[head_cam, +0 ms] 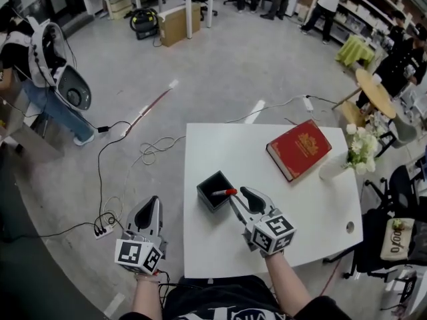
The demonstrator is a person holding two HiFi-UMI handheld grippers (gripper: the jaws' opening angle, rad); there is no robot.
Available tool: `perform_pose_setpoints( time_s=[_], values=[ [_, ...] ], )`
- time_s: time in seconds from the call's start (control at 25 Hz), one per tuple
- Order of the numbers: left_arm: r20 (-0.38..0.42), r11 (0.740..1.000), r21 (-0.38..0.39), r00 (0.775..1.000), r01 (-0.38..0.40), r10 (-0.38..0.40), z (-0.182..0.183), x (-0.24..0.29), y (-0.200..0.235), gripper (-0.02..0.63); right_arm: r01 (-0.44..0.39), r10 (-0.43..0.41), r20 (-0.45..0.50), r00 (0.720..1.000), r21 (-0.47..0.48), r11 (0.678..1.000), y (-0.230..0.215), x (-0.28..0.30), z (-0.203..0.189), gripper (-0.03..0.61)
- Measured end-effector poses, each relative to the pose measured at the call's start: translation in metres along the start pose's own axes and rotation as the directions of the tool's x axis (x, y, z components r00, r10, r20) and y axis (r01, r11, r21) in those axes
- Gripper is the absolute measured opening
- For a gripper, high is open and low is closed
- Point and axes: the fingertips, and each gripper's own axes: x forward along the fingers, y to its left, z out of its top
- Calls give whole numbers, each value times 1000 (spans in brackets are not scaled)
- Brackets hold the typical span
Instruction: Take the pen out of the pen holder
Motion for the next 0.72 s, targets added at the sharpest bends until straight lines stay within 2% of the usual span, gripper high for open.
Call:
perform_pose_setpoints(
  time_s=[0.28,0.44,0.72],
  values=[
    [-20,999,-9,999,-48,48,-6,-1,11,3,-19,18,-14,1000,-33,999,5,15,3,112],
    [-23,997,-12,997,-73,73,-6,-5,17,3,-49,48,-11,999,-120,992,21,24,9,74],
    [-21,992,-31,992,-122,121,-8,-16,29,3,-138,133,-38,990,-250,958,51,36,5,74]
  ],
)
